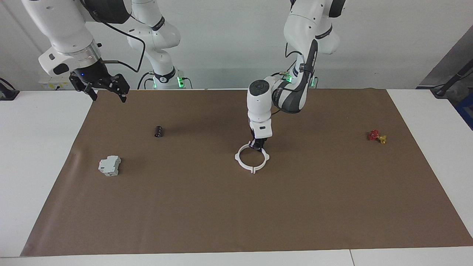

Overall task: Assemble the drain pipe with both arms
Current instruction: 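Align and press the held half-ring onto the placed half-ring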

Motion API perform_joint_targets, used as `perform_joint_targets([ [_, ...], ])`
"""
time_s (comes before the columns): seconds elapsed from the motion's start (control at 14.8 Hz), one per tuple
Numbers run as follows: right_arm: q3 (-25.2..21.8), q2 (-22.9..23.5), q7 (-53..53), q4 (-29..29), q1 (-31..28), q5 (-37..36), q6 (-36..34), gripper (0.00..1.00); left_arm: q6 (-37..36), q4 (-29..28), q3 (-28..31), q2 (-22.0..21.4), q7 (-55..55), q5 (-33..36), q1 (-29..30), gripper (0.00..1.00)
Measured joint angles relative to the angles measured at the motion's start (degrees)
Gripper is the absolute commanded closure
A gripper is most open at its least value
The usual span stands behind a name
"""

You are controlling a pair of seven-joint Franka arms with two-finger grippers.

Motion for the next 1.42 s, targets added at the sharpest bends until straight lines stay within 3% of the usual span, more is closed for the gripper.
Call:
perform_joint_targets([
  [1.08, 0.0, 0.0, 0.0, 0.0, 0.0, 0.0, 0.0, 0.00, 0.1, 0.0, -0.1, 0.0, 0.0, 0.8, -0.1, 1.00],
  [1.21, 0.0, 0.0, 0.0, 0.0, 0.0, 0.0, 0.0, 0.00, 0.1, 0.0, -0.1, 0.0, 0.1, 0.8, -0.1, 0.30],
  [1.28, 0.0, 0.0, 0.0, 0.0, 0.0, 0.0, 0.0, 0.00, 0.1, -0.1, -0.1, 0.0, 0.4, 0.8, -0.1, 0.17],
  [1.42, 0.0, 0.0, 0.0, 0.0, 0.0, 0.0, 0.0, 0.00, 0.1, -0.2, -0.1, 0.0, 0.7, 0.8, -0.1, 0.06],
])
